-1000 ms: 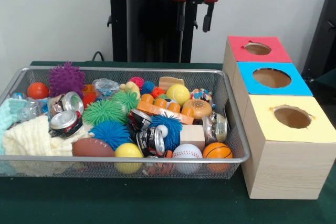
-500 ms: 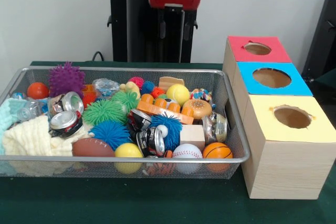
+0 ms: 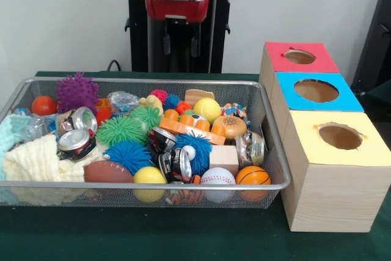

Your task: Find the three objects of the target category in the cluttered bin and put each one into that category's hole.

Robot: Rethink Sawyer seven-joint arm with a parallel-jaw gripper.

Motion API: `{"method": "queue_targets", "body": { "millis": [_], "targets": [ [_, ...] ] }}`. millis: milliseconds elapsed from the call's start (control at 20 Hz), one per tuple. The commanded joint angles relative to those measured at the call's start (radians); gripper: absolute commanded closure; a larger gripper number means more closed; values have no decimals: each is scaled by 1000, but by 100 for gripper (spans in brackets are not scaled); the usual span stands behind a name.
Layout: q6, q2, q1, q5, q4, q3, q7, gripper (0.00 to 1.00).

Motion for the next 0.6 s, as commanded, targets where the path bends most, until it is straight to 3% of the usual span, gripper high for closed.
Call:
{"method": "queue_targets", "body": {
  "millis": [50, 400, 600],
  "targets": [
    [-10, 51, -93, -67, -41, 127, -63, 0],
    [7, 7, -200, -87, 4, 194, -103, 0],
    [29, 62, -217, -148, -84, 192, -118, 0]
  ]
}}
